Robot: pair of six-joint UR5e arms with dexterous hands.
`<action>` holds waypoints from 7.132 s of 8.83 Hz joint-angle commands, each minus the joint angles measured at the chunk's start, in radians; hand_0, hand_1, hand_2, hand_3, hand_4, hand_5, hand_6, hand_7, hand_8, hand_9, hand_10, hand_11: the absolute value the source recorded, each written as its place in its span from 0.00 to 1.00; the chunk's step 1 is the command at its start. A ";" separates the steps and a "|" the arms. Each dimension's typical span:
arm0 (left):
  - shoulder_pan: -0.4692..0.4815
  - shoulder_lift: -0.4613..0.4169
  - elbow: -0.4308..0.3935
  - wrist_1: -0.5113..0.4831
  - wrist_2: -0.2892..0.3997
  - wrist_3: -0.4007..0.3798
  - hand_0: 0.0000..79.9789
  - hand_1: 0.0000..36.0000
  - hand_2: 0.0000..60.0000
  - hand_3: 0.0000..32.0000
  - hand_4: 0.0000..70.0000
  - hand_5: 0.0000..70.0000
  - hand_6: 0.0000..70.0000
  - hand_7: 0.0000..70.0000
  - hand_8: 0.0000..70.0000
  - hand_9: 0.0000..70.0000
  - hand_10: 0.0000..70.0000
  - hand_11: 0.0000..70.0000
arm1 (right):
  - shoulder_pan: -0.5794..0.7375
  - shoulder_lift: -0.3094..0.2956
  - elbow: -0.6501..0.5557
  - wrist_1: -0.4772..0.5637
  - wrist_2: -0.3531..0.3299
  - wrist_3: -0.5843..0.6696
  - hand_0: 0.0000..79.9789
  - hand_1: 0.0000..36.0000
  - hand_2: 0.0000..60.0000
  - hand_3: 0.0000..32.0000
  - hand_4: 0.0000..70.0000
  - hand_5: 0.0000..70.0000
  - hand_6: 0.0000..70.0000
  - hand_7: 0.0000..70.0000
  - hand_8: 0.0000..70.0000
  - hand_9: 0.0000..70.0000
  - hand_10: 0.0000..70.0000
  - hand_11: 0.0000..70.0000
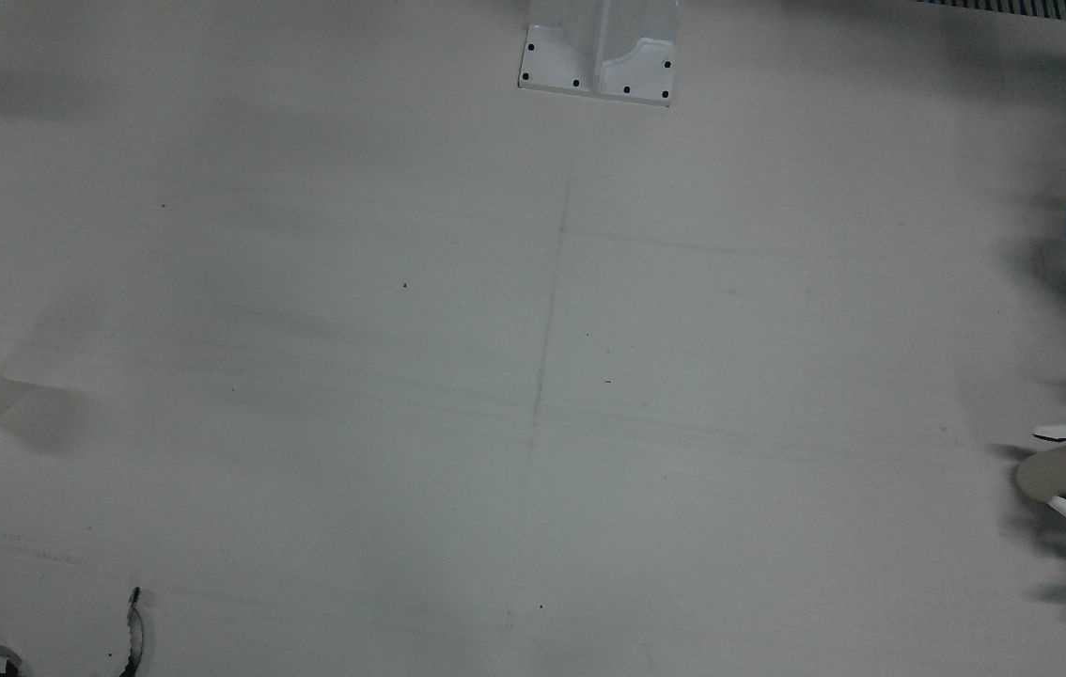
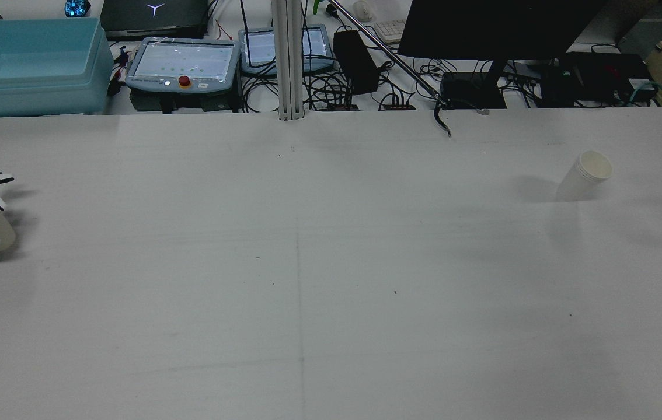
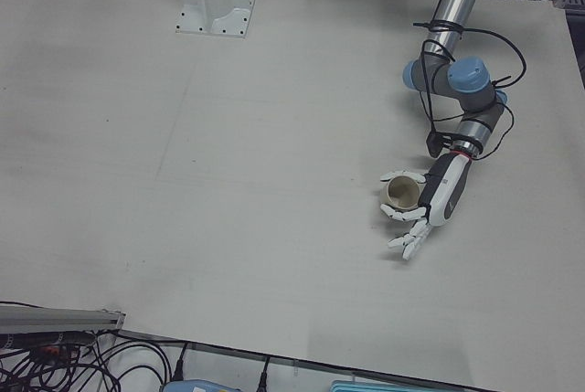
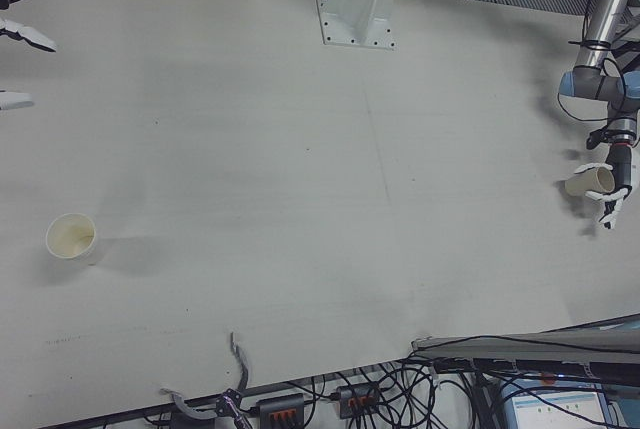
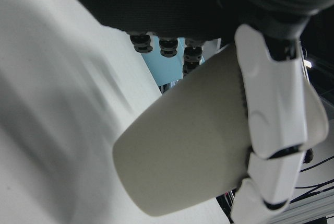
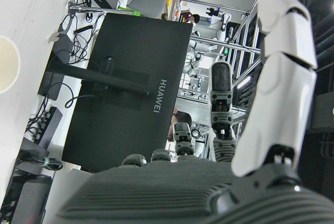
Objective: Pour water
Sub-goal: 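Close the left hand fingers around the white paper cup, then reach the right hand to the other white paper cup and grasp it, then lift both cups, raising the right hand's cup upward, then bring the right hand's cup over the left hand's cup and tilt it, then tilt the right hand's cup back upright and pull both hands apart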
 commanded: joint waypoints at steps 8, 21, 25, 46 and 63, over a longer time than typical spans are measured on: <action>-0.001 -0.006 -0.162 0.155 -0.006 -0.100 0.72 1.00 1.00 0.00 1.00 1.00 0.16 0.29 0.06 0.09 0.04 0.08 | -0.159 0.380 -0.991 0.529 0.078 -0.014 0.70 0.48 0.09 0.00 0.51 0.37 0.17 0.28 0.02 0.03 0.00 0.00; -0.001 -0.006 -0.219 0.195 -0.037 -0.113 0.71 1.00 1.00 0.00 1.00 1.00 0.14 0.28 0.06 0.09 0.05 0.09 | -0.258 0.443 -0.965 0.485 0.109 -0.089 0.69 0.52 0.00 0.32 0.01 0.44 0.08 0.25 0.00 0.03 0.00 0.00; -0.002 0.003 -0.219 0.195 -0.038 -0.114 0.72 1.00 1.00 0.00 1.00 1.00 0.14 0.27 0.06 0.08 0.05 0.09 | -0.299 0.457 -0.840 0.384 0.110 -0.164 0.71 0.58 0.11 0.27 0.09 0.49 0.11 0.32 0.01 0.04 0.00 0.00; 0.334 -0.615 -0.538 0.882 -0.015 0.259 0.76 1.00 1.00 0.00 1.00 1.00 0.19 0.28 0.06 0.09 0.05 0.09 | -0.345 1.028 0.127 -0.675 0.210 -0.579 1.00 1.00 1.00 0.00 1.00 1.00 1.00 1.00 0.80 1.00 0.52 0.78; 0.071 -0.200 -0.561 0.506 0.103 0.059 0.71 0.96 1.00 0.00 1.00 1.00 0.14 0.25 0.04 0.07 0.04 0.08 | -0.300 0.335 0.221 -0.426 0.517 -0.171 1.00 1.00 1.00 0.00 0.72 1.00 0.86 1.00 0.61 0.80 0.55 0.81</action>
